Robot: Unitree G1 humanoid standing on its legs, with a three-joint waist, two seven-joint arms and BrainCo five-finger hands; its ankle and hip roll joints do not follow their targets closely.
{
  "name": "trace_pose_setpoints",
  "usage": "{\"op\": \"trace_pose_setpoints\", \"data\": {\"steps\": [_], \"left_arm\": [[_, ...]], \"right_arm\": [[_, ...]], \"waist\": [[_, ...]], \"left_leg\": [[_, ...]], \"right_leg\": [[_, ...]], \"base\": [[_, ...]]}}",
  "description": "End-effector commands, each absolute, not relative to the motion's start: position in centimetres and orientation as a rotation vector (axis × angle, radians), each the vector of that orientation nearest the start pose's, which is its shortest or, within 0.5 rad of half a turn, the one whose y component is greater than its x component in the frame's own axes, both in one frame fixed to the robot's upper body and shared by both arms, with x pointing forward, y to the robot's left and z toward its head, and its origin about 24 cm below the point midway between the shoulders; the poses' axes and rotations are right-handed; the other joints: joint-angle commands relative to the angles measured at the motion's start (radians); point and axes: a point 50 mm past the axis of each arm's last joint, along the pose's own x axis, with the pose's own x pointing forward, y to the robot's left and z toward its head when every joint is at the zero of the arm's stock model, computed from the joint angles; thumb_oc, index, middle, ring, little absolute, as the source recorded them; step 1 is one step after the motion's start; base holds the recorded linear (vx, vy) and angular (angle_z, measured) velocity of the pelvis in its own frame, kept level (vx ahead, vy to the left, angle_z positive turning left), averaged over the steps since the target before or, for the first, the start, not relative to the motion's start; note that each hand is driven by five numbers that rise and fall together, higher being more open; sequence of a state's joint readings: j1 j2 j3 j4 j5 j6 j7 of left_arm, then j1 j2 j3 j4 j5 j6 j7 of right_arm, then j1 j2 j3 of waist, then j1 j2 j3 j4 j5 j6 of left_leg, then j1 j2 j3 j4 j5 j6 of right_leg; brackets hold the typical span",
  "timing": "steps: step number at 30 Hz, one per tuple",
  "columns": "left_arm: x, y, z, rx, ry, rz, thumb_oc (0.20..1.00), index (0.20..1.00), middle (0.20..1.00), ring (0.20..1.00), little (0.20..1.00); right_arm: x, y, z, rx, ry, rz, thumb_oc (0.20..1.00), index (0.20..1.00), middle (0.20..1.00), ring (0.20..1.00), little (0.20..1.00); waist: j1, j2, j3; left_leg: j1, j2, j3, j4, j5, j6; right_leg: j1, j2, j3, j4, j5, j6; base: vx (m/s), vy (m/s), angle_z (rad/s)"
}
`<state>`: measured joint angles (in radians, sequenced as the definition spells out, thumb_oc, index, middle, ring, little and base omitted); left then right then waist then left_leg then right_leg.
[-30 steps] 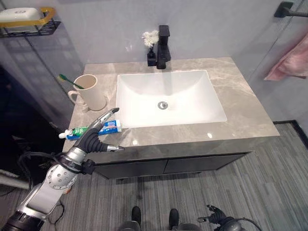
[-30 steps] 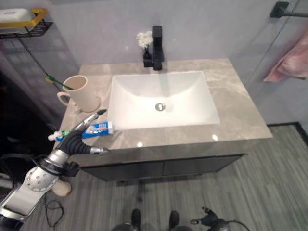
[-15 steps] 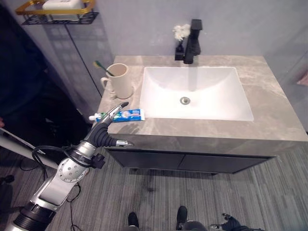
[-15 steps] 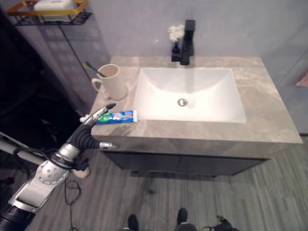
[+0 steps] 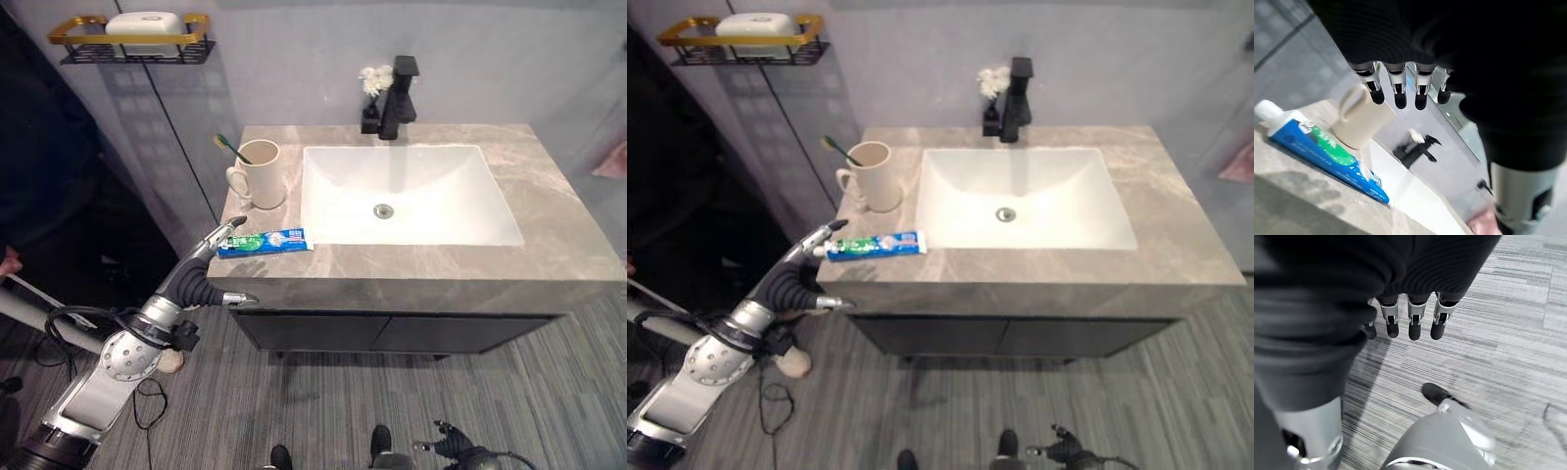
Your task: Put brush and paste in cup on sink, flatten towel.
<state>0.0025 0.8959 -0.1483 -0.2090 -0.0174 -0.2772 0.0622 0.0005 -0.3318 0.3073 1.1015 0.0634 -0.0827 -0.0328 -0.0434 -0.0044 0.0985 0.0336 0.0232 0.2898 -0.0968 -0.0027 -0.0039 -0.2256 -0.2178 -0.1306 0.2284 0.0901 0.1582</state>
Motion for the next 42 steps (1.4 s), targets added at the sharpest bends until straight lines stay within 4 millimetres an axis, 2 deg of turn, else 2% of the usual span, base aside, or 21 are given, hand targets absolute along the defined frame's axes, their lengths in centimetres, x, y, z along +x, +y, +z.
{"op": "trace_pose_setpoints", "data": {"steps": [1, 5, 8, 10, 13, 18, 23, 27, 29, 34, 35, 40, 42], "left_arm": [[23.6, 22.7, 16.7, 0.872, -0.523, -0.22, 1.0, 1.0, 1.0, 1.0, 1.0], [23.6, 22.9, 17.5, 0.866, -0.556, -0.193, 1.0, 1.0, 1.0, 1.0, 1.0], [23.9, 22.7, 17.2, 0.843, -0.553, -0.185, 1.0, 1.0, 1.0, 1.0, 1.0], [24.3, 22.3, 17.1, 0.841, -0.558, -0.194, 1.0, 1.0, 1.0, 1.0, 1.0], [24.7, 22.2, 16.5, 0.837, -0.539, -0.201, 1.0, 1.0, 1.0, 1.0, 1.0], [24.6, 23.1, 15.7, 0.837, -0.482, -0.178, 1.0, 1.0, 1.0, 1.0, 1.0], [24.6, 24.3, 15.7, 0.875, -0.453, -0.151, 1.0, 1.0, 1.0, 1.0, 1.0], [24.4, 25.2, 16.1, 0.916, -0.447, -0.123, 1.0, 1.0, 1.0, 1.0, 1.0], [24.4, 26.3, 16.8, 0.973, -0.445, -0.082, 1.0, 1.0, 1.0, 1.0, 1.0], [24.5, 27.3, 17.8, 1.028, -0.442, -0.055, 1.0, 1.0, 1.0, 1.0, 1.0], [24.5, 27.3, 17.8, 1.028, -0.443, -0.055, 1.0, 1.0, 1.0, 1.0, 1.0], [25.5, 26.8, 19.4, 1.046, -0.479, -0.093, 1.0, 1.0, 1.0, 1.0, 1.0], [25.7, 26.6, 19.7, 1.05, -0.49, -0.103, 1.0, 1.0, 1.0, 1.0, 1.0]], "right_arm": [[11.1, -24.7, -14.6, -0.412, 1.051, 0.05, 1.0, 1.0, 1.0, 1.0, 1.0], [10.1, -25.3, -14.8, -0.403, 1.091, 0.002, 1.0, 1.0, 1.0, 1.0, 1.0], [9.2, -25.3, -15.1, -0.402, 1.129, 0.005, 1.0, 1.0, 1.0, 1.0, 1.0], [8.3, -25.5, -15.3, -0.397, 1.16, -0.003, 1.0, 1.0, 1.0, 1.0, 1.0], [7.3, -25.9, -15.5, -0.396, 1.2, -0.016, 1.0, 1.0, 1.0, 1.0, 1.0], [5.8, -27.0, -15.5, -0.371, 1.243, -0.089, 1.0, 1.0, 1.0, 1.0, 1.0], [5.3, -27.3, -15.5, -0.373, 1.255, -0.102, 1.0, 1.0, 1.0, 1.0, 1.0], [5.9, -27.1, -15.4, -0.362, 1.236, -0.093, 1.0, 1.0, 1.0, 1.0, 1.0], [6.9, -26.8, -15.3, -0.291, 1.196, -0.137, 1.0, 1.0, 1.0, 1.0, 1.0], [8.5, -26.2, -15.1, -0.34, 1.15, -0.061, 1.0, 1.0, 1.0, 1.0, 1.0], [8.5, -26.1, -15.1, -0.34, 1.149, -0.061, 1.0, 1.0, 1.0, 1.0, 1.0], [12.1, -25.3, -14.3, -0.358, 1.055, -0.02, 1.0, 1.0, 1.0, 1.0, 1.0], [12.6, -25.2, -14.2, -0.362, 1.041, -0.018, 1.0, 1.0, 1.0, 1.0, 1.0]], "waist": [[-0.014, -0.015, 0.012], [-0.035, -0.013, 0.032], [-0.045, -0.024, 0.034], [-0.051, -0.043, 0.024], [-0.049, -0.054, -0.009], [-0.042, -0.051, -0.044], [-0.03, -0.042, -0.059], [-0.025, -0.034, -0.059], [-0.022, -0.023, -0.055], [-0.012, -0.01, -0.044], [-0.013, -0.011, -0.045], [-0.008, 0.001, -0.006], [-0.008, 0.003, 0.0]], "left_leg": [[-0.013, -0.046, -0.087, 0.01, -0.021, -0.001], [0.005, -0.036, -0.108, 0.021, -0.038, -0.014], [0.024, -0.035, -0.131, 0.05, -0.066, -0.019], [0.033, -0.042, -0.155, 0.078, -0.095, -0.022], [0.049, -0.039, -0.183, 0.087, -0.112, -0.025], [0.079, -0.005, -0.218, 0.054, -0.108, -0.043], [0.087, 0.007, -0.23, 0.024, -0.093, -0.053], [0.081, 0.003, -0.231, 0.012, -0.086, -0.055], [0.065, -0.003, -0.225, 0.01, -0.081, -0.055], [0.03, -0.024, -0.243, 0.01, -0.076, -0.05], [0.029, -0.024, -0.243, 0.01, -0.075, -0.05], [-0.055, -0.044, -0.264, 0.01, -0.044, -0.051], [-0.072, -0.046, -0.273, 0.01, -0.039, -0.052]], "right_leg": [[-0.019, 0.031, 0.072, -0.028, 0.045, 0.02], [-0.091, -0.014, 0.094, -0.199, 0.141, 0.048], [-0.087, -0.022, 0.107, -0.248, 0.181, 0.06], [-0.052, -0.017, 0.128, -0.257, 0.187, 0.059], [-0.013, 0.012, 0.132, -0.26, 0.181, 0.054], [0.03, 0.045, 0.104, -0.259, 0.143, 0.041], [0.048, 0.045, 0.078, -0.275, 0.128, 0.04], [0.046, 0.039, 0.073, -0.284, 0.135, 0.043], [0.032, 0.032, 0.077, -0.282, 0.141, 0.046], [0.021, 0.004, 0.072, -0.288, 0.16, 0.053], [0.021, 0.003, 0.072, -0.289, 0.16, 0.053], [-0.032, -0.027, 0.075, -0.288, 0.179, 0.057], [-0.041, -0.032, 0.075, -0.288, 0.184, 0.058]], "base": [[0.11, 0.02, -0.05], [0.12, -0.053, 0.13], [0.16, -0.061, 0.35], [0.16, -0.085, 0.63], [0.19, -0.127, 0.5], [0.17, -0.11, 0.16], [0.09, -0.035, 0.17], [0.04, -0.002, 0.07], [0.0, 0.042, 0.03], [0.0, 0.04, -0.04], [-0.03, 0.036, 0.05], [-0.1, 0.037, 0.14], [-0.09, 0.007, 0.22]]}}
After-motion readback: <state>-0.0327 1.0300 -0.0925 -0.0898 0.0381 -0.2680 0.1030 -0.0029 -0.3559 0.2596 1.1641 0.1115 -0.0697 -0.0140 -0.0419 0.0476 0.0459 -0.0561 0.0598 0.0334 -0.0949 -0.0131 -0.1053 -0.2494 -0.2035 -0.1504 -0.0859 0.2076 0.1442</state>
